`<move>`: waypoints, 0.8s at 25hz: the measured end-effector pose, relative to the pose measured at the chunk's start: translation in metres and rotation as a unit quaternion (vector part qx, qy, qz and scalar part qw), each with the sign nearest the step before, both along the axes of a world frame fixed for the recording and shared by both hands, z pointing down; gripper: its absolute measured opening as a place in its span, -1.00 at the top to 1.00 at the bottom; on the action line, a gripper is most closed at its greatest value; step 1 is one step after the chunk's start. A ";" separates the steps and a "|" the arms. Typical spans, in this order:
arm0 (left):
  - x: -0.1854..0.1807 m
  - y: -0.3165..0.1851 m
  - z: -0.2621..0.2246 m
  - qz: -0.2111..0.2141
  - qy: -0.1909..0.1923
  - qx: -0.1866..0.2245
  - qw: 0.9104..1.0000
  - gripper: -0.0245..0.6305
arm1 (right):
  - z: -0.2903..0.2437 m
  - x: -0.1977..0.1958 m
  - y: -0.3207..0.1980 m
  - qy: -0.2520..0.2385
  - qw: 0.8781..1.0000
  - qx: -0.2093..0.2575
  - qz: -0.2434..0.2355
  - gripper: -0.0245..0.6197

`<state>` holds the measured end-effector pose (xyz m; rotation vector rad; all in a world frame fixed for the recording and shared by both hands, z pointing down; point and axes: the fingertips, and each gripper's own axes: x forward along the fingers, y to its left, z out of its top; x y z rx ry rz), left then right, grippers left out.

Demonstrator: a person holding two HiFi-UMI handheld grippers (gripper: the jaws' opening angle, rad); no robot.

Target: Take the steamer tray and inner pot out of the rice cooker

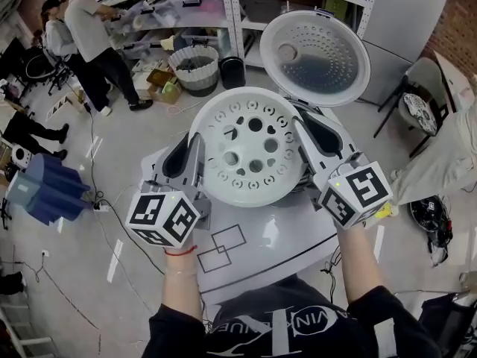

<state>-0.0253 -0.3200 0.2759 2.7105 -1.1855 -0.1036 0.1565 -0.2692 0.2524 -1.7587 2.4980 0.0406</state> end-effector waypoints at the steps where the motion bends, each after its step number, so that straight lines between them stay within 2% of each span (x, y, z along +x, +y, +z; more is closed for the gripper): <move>1: -0.011 0.000 0.002 -0.007 0.000 -0.002 1.000 0.78 | 0.003 -0.010 -0.002 -0.002 1.000 -0.007 -0.005 0.78; 12: -0.111 0.004 0.014 -0.074 0.006 -0.018 0.997 0.78 | 0.034 -0.105 -0.016 0.012 0.997 -0.064 -0.043 0.80; 20: -0.176 0.013 0.057 -0.113 0.009 -0.064 0.991 0.78 | 0.073 -0.168 -0.019 0.014 0.991 -0.111 -0.080 0.80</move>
